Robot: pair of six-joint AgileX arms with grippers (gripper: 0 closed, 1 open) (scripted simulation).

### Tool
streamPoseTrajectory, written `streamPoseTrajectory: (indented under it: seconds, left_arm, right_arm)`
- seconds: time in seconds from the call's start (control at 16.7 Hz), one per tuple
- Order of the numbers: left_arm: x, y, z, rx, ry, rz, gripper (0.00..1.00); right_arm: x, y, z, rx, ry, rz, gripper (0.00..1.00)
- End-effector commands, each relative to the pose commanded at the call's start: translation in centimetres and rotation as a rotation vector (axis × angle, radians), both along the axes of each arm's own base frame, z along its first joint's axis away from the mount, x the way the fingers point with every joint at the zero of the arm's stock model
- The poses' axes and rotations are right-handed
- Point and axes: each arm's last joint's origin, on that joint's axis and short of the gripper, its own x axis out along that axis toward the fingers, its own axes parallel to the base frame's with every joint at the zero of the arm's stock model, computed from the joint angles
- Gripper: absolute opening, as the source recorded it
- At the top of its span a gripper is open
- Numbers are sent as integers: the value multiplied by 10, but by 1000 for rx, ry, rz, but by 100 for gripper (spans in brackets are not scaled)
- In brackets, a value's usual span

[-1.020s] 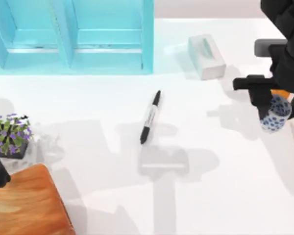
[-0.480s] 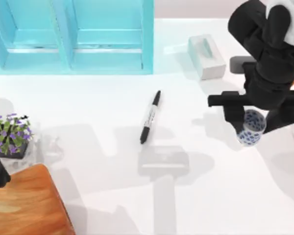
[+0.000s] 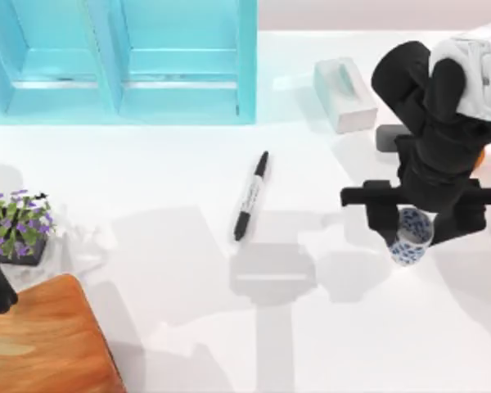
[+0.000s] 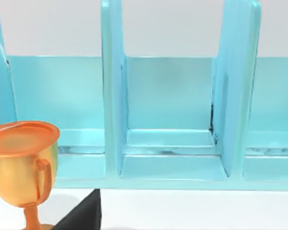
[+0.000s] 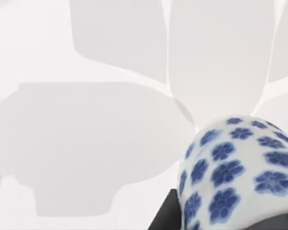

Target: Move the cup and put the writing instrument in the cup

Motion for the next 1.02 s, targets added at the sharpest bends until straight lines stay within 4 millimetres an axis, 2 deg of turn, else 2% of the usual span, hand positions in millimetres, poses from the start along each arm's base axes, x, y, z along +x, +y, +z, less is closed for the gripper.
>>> streamPoseTrajectory:
  seconds: [0.12, 0.9, 1.02]
  left_arm:
    - [0, 0, 0, 0, 0, 0, 100]
    - [0, 0, 0, 0, 0, 0, 100]
    - [0, 0, 0, 0, 0, 0, 100]
  right_arm:
    - [0, 0, 0, 0, 0, 0, 0]
    - [0, 0, 0, 0, 0, 0, 98]
    - [0, 0, 0, 0, 0, 0, 100]
